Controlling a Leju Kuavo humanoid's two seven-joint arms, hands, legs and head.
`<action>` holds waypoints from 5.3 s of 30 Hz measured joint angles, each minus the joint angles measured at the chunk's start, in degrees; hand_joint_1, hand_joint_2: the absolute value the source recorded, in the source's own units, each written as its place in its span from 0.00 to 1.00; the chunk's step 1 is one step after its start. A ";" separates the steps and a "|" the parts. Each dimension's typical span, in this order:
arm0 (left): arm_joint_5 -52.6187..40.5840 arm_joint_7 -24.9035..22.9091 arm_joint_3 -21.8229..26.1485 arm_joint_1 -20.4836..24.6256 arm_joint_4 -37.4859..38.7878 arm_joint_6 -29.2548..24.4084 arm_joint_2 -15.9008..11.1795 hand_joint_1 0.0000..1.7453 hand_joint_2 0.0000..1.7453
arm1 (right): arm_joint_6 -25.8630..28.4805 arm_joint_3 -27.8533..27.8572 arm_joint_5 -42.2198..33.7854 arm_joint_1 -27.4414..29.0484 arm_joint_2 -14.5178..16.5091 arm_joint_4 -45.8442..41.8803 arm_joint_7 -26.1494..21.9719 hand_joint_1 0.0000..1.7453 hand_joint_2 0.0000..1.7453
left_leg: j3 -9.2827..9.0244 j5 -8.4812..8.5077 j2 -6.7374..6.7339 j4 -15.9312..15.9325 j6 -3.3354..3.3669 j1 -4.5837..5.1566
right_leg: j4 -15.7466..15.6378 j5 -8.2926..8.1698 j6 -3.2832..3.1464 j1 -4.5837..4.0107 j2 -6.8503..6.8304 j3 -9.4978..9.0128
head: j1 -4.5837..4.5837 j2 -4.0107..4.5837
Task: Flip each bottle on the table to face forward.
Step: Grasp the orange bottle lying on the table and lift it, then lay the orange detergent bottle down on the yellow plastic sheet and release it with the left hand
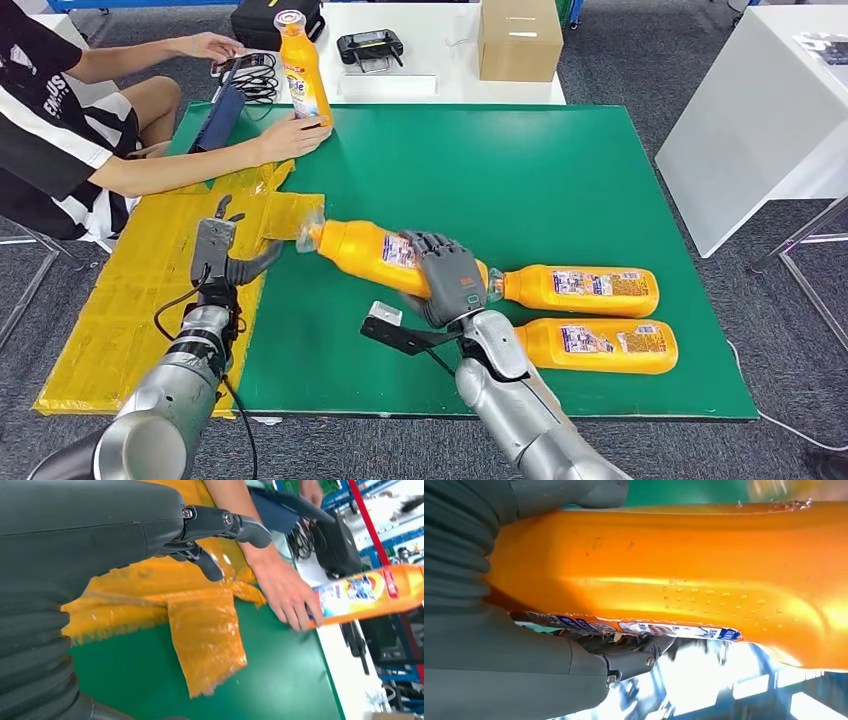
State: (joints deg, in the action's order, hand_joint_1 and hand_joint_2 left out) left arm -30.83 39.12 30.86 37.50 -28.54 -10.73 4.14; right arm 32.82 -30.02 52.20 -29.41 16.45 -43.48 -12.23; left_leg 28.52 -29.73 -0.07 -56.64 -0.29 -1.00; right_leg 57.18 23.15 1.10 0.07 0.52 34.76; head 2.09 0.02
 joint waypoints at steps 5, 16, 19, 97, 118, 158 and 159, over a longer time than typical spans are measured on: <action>0.19 -4.72 -1.61 0.83 -0.20 0.80 1.36 0.00 1.00 | 3.86 5.36 -4.75 2.15 1.14 -7.16 -4.06 1.00 1.00 | 0.01 0.00 -0.01 0.00 0.00 0.00 | 0.00 0.00 0.00 0.00 0.00 0.01 | -0.01 0.00; 12.87 -5.29 -6.74 1.51 -5.56 25.80 4.99 0.00 1.00 | 6.12 13.44 -15.09 6.54 1.91 -20.17 -14.82 1.00 1.00 | 0.05 0.00 -0.01 -0.01 0.00 0.00 | -0.01 0.00 0.00 0.01 0.00 0.03 | 0.01 0.00; 15.63 -6.19 -9.19 1.36 -8.41 27.91 6.17 0.00 1.00 | 5.90 14.60 -15.19 7.43 1.91 -22.03 -15.82 1.00 1.00 | 0.06 0.00 -0.01 -0.01 0.00 0.00 | -0.01 0.00 0.00 0.02 0.00 0.03 | 0.00 0.00; 30.39 -8.06 -39.53 -10.39 -29.48 29.91 11.12 0.01 1.00 | 2.99 2.90 5.24 2.95 4.84 -6.40 -4.14 1.00 1.00 | 0.10 -0.01 -0.01 0.00 0.01 -0.01 | -0.01 0.00 0.00 0.01 -0.01 0.08 | 0.02 0.00; 31.57 -8.41 -38.63 -11.00 -29.17 27.67 11.22 1.00 1.00 | 3.93 0.08 5.20 2.15 4.66 -5.23 -3.48 1.00 1.00 | 0.10 -0.01 -0.02 0.00 0.01 -0.01 | -0.01 0.00 0.00 0.00 -0.01 0.09 | 0.03 0.00; 31.40 -10.47 -35.09 -9.55 -30.56 23.81 11.67 1.00 1.00 | 6.13 0.03 9.46 5.77 4.67 -10.08 -3.13 0.00 1.00 | 0.11 -0.01 -0.01 0.01 0.01 -0.01 | -0.01 0.00 0.00 0.00 -0.01 0.09 | 0.02 0.00; 31.41 -10.54 -34.87 -9.38 -30.56 23.71 11.67 1.00 1.00 | 6.23 0.02 9.50 5.88 4.68 -10.09 -3.20 0.00 1.00 | 0.11 -0.01 -0.01 0.01 0.01 -0.01 | -0.01 0.00 0.00 0.00 -0.01 0.09 | 0.02 0.00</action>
State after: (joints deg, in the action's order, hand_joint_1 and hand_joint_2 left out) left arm 0.58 28.58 -4.00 28.13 -59.10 12.99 15.80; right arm 39.05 -30.00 61.69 -23.53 21.13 -53.57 -15.43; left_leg 28.63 -29.74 -0.08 -56.63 -0.29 -1.02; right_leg 57.18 23.15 1.10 0.08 0.51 34.85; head 2.11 0.02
